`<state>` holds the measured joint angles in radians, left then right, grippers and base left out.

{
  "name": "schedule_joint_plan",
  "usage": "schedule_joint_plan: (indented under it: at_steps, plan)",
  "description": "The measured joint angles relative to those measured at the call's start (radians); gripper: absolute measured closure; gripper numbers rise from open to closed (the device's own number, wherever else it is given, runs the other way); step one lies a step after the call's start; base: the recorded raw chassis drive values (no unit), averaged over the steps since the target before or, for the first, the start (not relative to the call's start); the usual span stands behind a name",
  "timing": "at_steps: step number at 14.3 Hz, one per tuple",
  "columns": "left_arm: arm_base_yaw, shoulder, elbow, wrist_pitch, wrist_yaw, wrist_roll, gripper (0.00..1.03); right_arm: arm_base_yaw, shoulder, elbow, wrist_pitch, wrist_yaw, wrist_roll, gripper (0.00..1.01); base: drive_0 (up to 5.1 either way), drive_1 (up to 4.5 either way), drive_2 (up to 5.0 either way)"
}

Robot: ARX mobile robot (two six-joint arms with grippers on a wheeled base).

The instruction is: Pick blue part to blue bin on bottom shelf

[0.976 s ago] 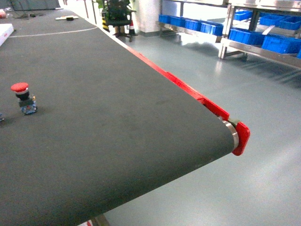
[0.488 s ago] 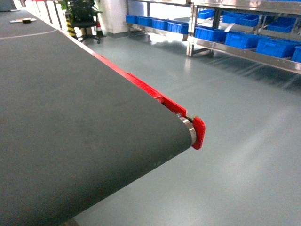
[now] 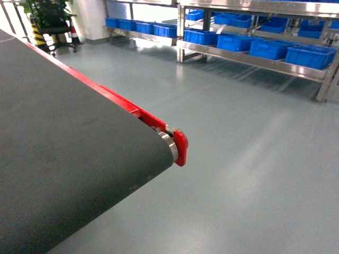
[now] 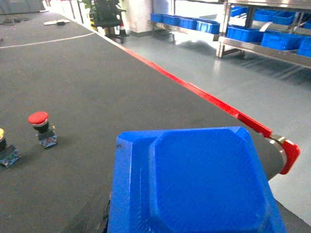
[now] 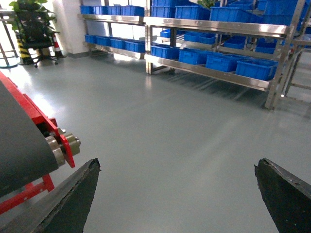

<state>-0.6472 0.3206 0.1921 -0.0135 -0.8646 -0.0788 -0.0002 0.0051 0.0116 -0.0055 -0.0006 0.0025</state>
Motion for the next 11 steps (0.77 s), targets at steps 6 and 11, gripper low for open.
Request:
schedule_joint_plan:
  at_steps: [6, 11]
  plan:
    - [0.000, 0.000, 0.000, 0.000, 0.000, 0.000, 0.59, 0.000, 0.000, 0.000, 0.000, 0.000, 0.000, 0.03, -1.6, -1.57, -1.6]
    - [0.000, 0.000, 0.000, 0.000, 0.000, 0.000, 0.59, 0.000, 0.000, 0.000, 0.000, 0.000, 0.000, 0.03, -1.6, -1.60, -1.6]
